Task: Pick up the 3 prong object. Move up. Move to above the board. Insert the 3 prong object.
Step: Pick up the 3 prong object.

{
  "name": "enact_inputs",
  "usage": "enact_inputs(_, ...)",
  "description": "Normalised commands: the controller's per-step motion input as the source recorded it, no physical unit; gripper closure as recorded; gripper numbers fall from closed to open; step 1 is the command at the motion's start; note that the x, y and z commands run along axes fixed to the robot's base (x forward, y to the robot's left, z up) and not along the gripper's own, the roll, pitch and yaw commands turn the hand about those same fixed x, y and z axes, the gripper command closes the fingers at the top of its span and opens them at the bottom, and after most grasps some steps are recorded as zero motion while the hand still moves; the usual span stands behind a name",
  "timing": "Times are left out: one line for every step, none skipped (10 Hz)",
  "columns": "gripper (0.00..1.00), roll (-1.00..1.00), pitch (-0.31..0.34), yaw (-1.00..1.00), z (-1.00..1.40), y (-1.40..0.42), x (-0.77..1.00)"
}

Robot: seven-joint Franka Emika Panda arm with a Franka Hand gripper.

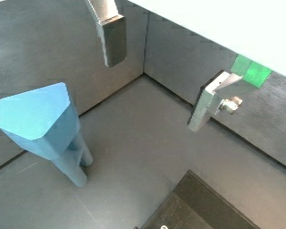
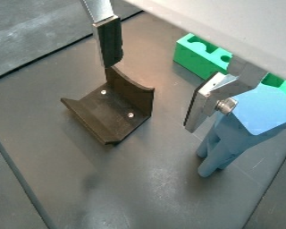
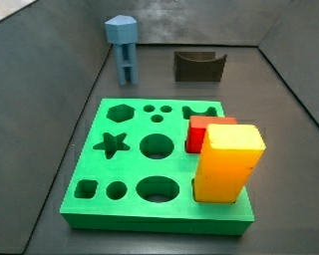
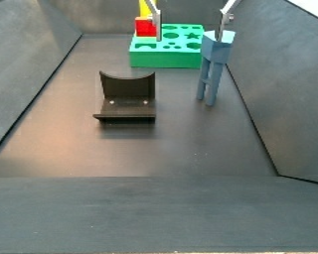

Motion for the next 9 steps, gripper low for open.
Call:
enact_inputs(0.0, 0.01, -0.084, 0.0, -0.1, 0.0, -0.23)
enact_inputs(0.0, 0.0, -0.119, -0.01, -0.13, -0.02, -0.27)
enact_inputs(0.0, 0.0, -0.13, -0.07, -0.1, -0.03, -0.29)
enact_inputs(0.0, 0.0, -0.13, -0.1, -0.06, -0.04, -0.31)
enact_inputs(0.0, 0.0, -0.134, -0.12, -0.05, -0.06, -0.35)
enact_inputs(0.0, 0.0, -0.131, -0.11, -0.03, -0.05, -0.32)
enact_inputs(0.0, 0.0, -0.136, -0.1, -0.02, -0.07, -0.33)
enact_inputs(0.0, 0.0, -0.149, -0.11, -0.01, -0.09, -0.31)
enact_inputs(0.0, 0.0, -0.219, -0.12, -0.07, -0.11, -0.34)
